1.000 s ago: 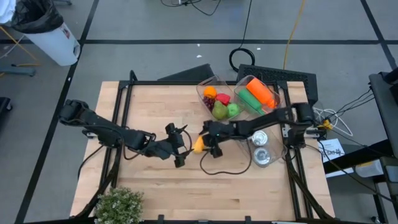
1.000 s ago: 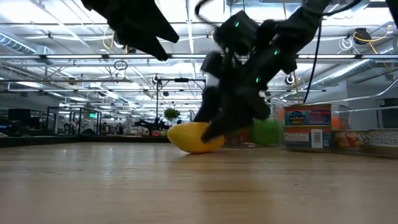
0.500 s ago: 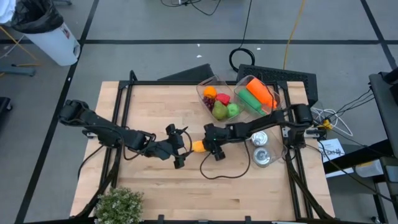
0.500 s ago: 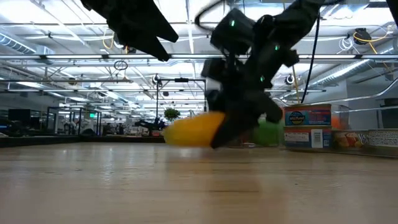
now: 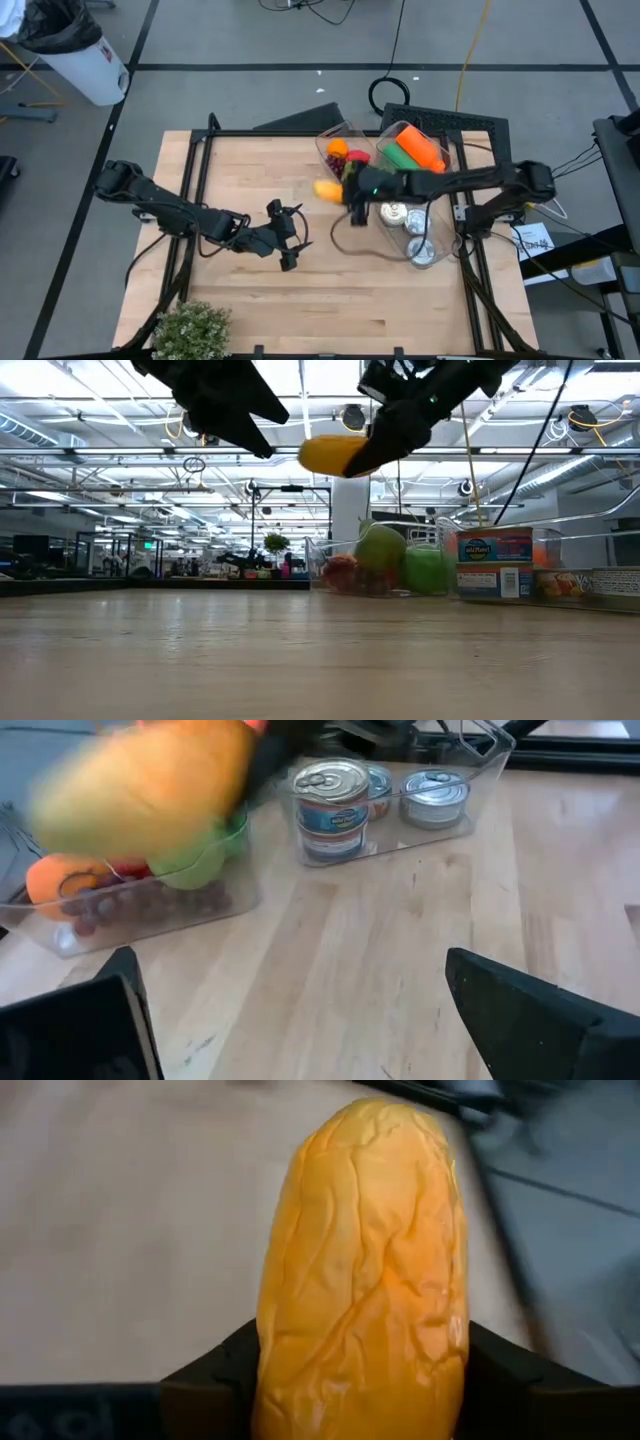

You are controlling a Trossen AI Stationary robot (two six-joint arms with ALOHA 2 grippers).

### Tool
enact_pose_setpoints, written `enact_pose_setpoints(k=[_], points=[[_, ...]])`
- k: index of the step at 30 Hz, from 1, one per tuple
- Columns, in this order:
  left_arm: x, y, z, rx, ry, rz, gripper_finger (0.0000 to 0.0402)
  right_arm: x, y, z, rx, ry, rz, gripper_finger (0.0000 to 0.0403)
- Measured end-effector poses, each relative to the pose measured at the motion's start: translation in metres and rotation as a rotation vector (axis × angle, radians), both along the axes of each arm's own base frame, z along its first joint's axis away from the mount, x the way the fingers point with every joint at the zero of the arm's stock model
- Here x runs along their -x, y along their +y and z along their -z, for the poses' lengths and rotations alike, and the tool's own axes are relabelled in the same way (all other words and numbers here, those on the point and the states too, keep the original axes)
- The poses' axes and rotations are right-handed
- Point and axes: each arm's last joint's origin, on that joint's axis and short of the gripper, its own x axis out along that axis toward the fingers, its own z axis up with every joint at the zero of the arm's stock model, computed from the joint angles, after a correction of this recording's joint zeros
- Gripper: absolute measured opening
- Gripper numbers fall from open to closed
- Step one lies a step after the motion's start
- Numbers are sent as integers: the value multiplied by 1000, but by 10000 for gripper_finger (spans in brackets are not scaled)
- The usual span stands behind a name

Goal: Pick & Place Food Item
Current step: Put the yellow mango into the top left transparent bin, then return to Home Position

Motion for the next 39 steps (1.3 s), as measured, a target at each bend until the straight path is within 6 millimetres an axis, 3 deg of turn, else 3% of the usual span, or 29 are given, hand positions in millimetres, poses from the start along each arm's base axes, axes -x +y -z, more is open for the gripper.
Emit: enact_pose_setpoints(k=[5, 10, 12, 16, 21, 25, 29, 35, 39], points=[[0, 0, -1, 32, -14, -15, 333, 28, -51, -6, 19, -40, 273, 199], [-1, 0, -1, 46, -27, -22, 333, 50, -95, 12, -73, -76, 436, 200], [-1, 0, -1, 46, -27, -23, 333, 56, -107, 22, -77, -113, 487, 222], [-1, 0, -1, 47, -28, -24, 333, 67, -117, 39, -70, -153, 536, 308], [-1, 0, -1, 74, -35, -38, 333, 66, -109, 45, -104, -149, 527, 386], [-1, -1, -1, 112, -29, -8, 333, 64, -97, 38, -71, -157, 463, 387], [12, 2, -16, 85, -33, 24, 333, 72, -77, 15, -33, -192, 387, 380], [61, 8, -54, -3, -76, -25, 333, 110, -44, -26, -24, -275, 309, 381], [98, 9, -60, -97, -128, -10, 333, 145, -28, -42, -43, -282, 295, 380]])
